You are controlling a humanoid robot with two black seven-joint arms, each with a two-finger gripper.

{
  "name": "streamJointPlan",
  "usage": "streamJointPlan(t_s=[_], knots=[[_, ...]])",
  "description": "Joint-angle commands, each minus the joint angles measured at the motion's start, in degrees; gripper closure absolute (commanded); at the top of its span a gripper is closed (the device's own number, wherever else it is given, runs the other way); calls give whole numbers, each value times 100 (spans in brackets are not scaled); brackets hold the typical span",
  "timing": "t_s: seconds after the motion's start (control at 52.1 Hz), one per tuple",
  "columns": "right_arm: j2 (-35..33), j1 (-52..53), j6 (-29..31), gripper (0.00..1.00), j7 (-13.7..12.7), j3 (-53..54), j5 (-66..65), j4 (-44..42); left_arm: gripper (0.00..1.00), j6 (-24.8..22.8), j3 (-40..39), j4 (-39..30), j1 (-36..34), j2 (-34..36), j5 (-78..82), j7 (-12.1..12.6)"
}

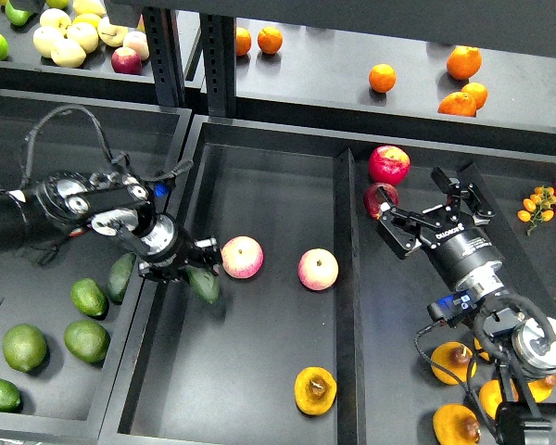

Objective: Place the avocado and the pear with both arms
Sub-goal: 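Lift the avocado with the left gripper and carry it into the avocado bin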

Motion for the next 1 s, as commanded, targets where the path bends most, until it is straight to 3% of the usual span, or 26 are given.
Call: streamJointPlan(t_s=[0.0,0.403,0.979], knots=[[0,0,0,0,1,0,0,-5,74,-1,-127,202,-25,618,-9,0],[0,-9,0,0,1,-35,0,-14,71,-1,-207,712,423,1059,-9,0],[0,-44,35,0,1,-35,0,-5,68,-1,-330,1741,1012,146,18,0]])
